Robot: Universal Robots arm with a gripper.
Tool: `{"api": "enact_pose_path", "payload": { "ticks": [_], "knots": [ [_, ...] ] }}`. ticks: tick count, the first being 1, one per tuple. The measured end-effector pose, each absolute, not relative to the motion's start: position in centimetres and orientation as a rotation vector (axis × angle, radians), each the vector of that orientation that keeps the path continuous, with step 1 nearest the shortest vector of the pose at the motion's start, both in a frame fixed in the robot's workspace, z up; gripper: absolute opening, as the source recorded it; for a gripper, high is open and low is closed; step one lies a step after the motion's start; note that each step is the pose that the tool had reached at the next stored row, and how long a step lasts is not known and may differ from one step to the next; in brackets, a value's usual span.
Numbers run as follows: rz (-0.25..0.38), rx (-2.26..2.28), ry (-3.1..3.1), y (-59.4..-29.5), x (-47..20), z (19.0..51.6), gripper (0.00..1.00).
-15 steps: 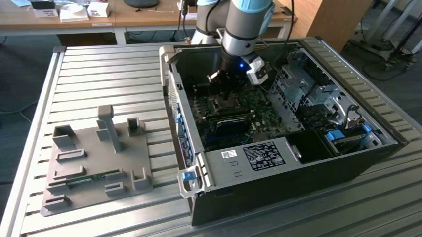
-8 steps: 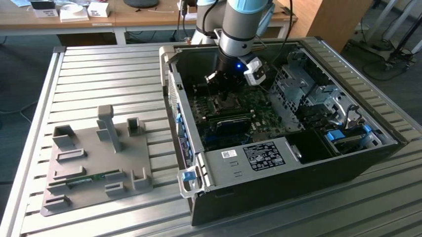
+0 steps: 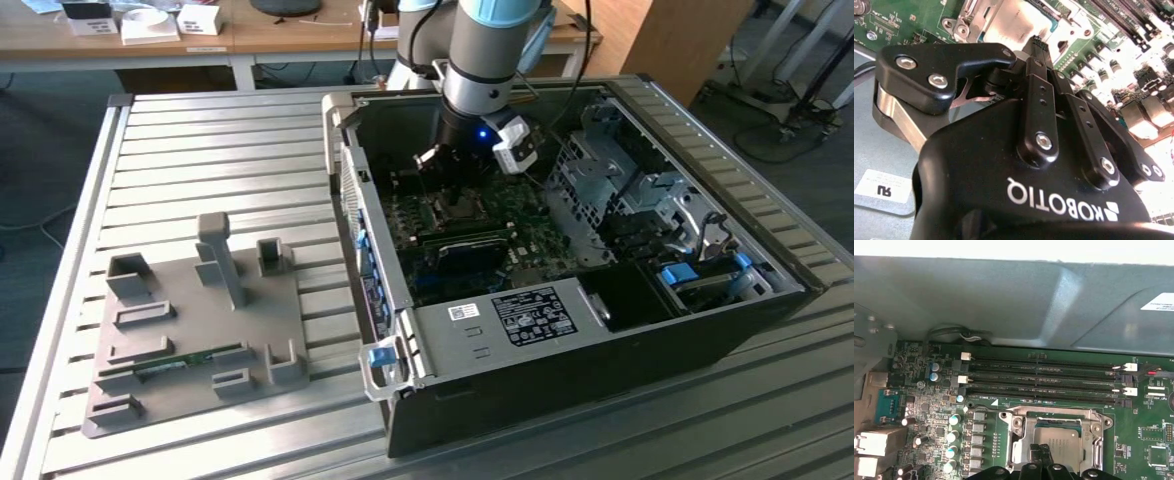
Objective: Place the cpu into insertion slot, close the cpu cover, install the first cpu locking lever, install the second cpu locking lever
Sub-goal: 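Close the cpu cover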
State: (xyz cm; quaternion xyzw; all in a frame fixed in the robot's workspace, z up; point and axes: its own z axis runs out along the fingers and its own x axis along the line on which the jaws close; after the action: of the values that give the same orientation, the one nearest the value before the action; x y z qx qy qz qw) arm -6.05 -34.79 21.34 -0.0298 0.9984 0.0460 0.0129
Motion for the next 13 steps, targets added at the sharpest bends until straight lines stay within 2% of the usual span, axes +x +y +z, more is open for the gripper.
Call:
{"api": "enact_pose_path", "payload": {
  "ticks": [13],
  "knots": [
    [0.144, -0.093, 3.115, -34.79, -6.63, 21.29, 0.11]
  ]
}}
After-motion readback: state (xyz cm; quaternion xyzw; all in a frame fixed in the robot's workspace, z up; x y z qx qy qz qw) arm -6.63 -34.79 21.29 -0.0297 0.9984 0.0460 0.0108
